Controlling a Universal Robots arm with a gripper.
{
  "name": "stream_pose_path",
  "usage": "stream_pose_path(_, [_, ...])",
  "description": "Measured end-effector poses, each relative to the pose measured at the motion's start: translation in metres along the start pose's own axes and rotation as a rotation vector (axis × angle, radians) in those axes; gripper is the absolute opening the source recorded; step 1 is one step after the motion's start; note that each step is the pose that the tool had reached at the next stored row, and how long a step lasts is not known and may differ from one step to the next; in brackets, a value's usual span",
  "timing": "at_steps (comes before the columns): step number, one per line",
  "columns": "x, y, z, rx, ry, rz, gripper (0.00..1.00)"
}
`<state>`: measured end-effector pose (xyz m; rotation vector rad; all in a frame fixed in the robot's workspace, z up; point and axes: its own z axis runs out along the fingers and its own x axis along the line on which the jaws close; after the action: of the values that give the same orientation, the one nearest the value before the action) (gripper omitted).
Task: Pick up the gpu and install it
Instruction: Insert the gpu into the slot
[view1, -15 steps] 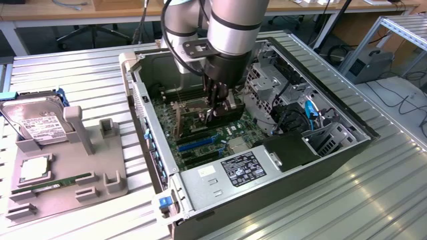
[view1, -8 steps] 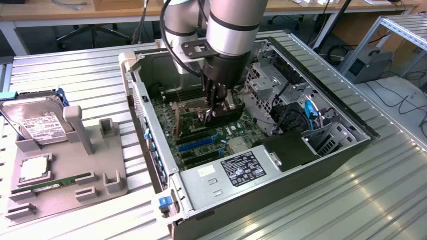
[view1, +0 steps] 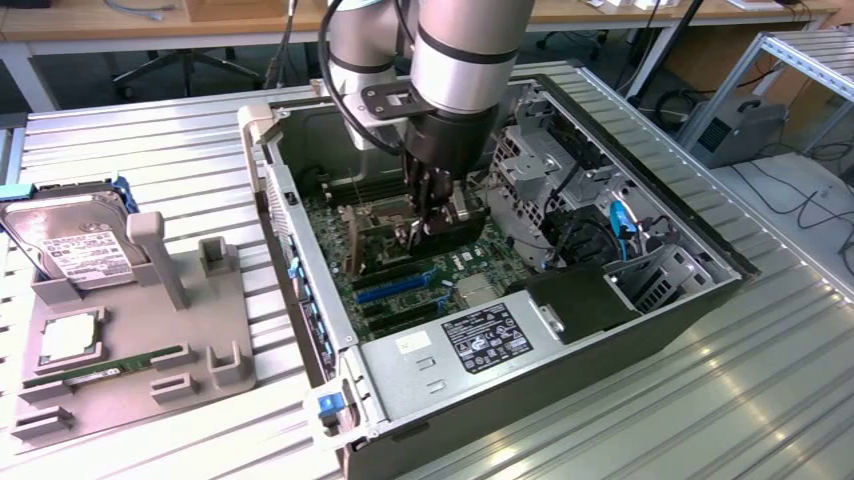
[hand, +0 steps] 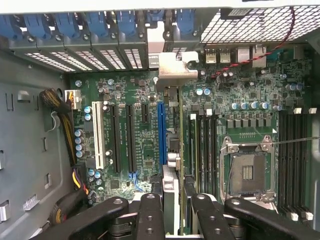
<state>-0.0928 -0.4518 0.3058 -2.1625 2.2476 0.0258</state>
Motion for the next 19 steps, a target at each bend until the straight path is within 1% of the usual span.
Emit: stream_pose_path(19, [0.0005,0.0051,0.0026,0.0000,0.0000,0.000,0.27])
